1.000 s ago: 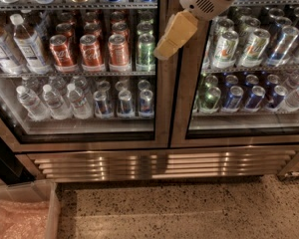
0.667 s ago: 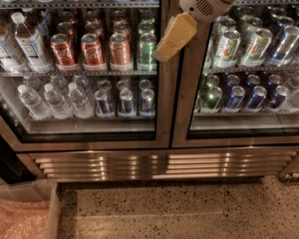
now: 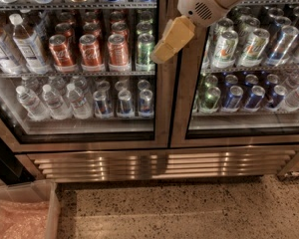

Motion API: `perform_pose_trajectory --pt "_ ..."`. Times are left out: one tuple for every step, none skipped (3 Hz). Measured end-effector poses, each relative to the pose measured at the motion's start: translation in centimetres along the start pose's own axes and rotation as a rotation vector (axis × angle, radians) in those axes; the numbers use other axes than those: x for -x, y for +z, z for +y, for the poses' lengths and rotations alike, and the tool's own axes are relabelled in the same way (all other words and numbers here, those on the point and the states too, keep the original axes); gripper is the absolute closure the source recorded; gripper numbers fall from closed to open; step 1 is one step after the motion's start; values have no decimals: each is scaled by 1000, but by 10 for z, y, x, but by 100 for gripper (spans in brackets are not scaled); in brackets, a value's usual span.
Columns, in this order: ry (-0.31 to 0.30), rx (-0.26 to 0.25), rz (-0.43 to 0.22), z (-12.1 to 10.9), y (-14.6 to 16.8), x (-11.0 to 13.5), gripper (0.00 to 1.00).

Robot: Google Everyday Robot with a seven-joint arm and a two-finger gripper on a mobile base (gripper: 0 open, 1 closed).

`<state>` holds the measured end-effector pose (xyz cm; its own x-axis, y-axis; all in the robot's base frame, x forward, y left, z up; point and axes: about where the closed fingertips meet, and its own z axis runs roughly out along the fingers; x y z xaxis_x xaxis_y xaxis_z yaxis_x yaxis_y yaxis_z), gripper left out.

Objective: Open left fridge door

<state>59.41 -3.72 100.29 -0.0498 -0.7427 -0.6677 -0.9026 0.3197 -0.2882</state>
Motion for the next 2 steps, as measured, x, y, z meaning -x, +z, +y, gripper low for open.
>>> perform_pose_trajectory --pt "-8 28 -19 4 2 1 0" --pt "-8 28 -19 4 1 1 16"
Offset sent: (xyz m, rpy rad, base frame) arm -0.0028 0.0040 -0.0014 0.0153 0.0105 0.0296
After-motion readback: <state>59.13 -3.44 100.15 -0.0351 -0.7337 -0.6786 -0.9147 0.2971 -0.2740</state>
